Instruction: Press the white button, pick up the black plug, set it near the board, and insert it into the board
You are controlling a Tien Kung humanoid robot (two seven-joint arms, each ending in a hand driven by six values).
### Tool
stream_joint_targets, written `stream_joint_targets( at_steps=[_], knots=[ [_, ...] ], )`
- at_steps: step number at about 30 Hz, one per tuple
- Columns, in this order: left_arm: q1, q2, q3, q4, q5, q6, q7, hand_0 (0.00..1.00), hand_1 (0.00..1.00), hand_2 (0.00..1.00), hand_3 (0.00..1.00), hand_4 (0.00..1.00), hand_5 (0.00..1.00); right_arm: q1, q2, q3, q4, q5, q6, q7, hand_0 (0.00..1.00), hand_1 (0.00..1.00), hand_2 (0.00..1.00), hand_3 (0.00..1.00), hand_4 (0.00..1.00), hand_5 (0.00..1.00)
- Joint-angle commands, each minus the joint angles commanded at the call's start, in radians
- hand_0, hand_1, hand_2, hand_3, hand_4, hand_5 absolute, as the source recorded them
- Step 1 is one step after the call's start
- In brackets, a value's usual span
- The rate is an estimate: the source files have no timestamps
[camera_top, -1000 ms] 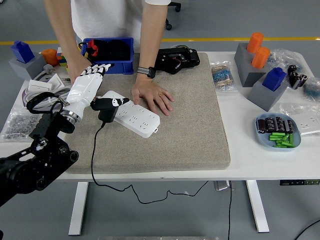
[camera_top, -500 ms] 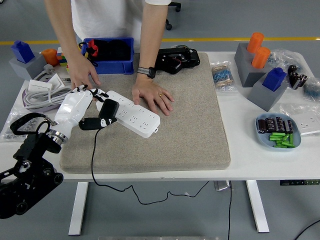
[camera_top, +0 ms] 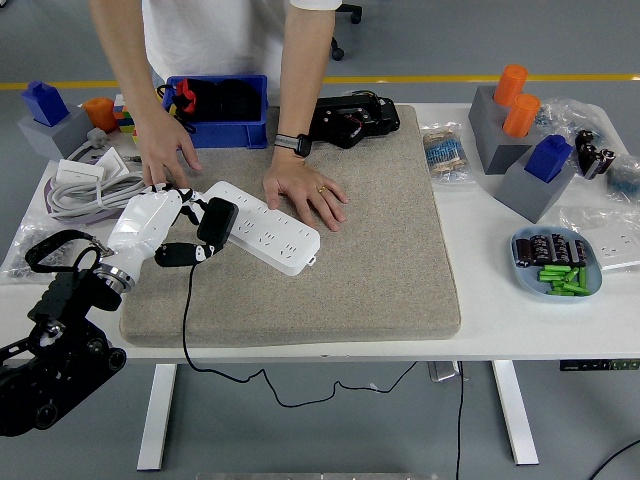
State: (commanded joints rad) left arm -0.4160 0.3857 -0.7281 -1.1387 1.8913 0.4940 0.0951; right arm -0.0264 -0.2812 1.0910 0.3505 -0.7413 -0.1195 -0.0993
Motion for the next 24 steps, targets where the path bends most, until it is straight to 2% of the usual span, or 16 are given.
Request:
stream_joint_targets(
  at_steps=[3, 4, 9, 10, 24],
  knots=[
    [-0.005, -0.006, 0.002, 0.010, -0.001, -0.002, 0.001, 0.843, 0.581, 0.522, 0.553, 0.925, 0.273, 0.000, -0.001, 0.000, 0.000, 0.000, 0.000, 0.000, 0.703, 0.616, 0.626, 0.599, 0.656, 0.348],
    [-0.006, -0.007, 0.003, 0.011, -0.001, -0.003, 0.001, 0.843, 0.601, 0.582, 0.568, 0.921, 0.266, 0.000, -0.001, 0.000, 0.000, 0.000, 0.000, 0.000, 0.701, 0.616, 0.626, 0.600, 0.655, 0.346],
    [-0.010, -0.009, 0.003, 0.007, 0.002, -0.003, 0.002, 0.843, 0.601, 0.582, 0.568, 0.921, 0.266, 0.000, -0.001, -0.001, 0.000, 0.000, 0.000, 0.001, 0.701, 0.616, 0.626, 0.600, 0.655, 0.346],
    [-0.012, -0.010, 0.003, 0.008, 0.003, -0.005, 0.004, 0.844, 0.627, 0.623, 0.588, 0.920, 0.263, 0.000, -0.001, -0.002, 0.001, 0.001, 0.000, 0.001, 0.702, 0.615, 0.626, 0.599, 0.656, 0.346],
    [-0.011, -0.006, 0.014, -0.016, 0.005, -0.004, 0.003, 0.844, 0.631, 0.632, 0.602, 0.921, 0.263, 0.001, -0.002, -0.006, 0.001, 0.002, 0.000, 0.002, 0.699, 0.613, 0.625, 0.599, 0.653, 0.342]
  ],
)
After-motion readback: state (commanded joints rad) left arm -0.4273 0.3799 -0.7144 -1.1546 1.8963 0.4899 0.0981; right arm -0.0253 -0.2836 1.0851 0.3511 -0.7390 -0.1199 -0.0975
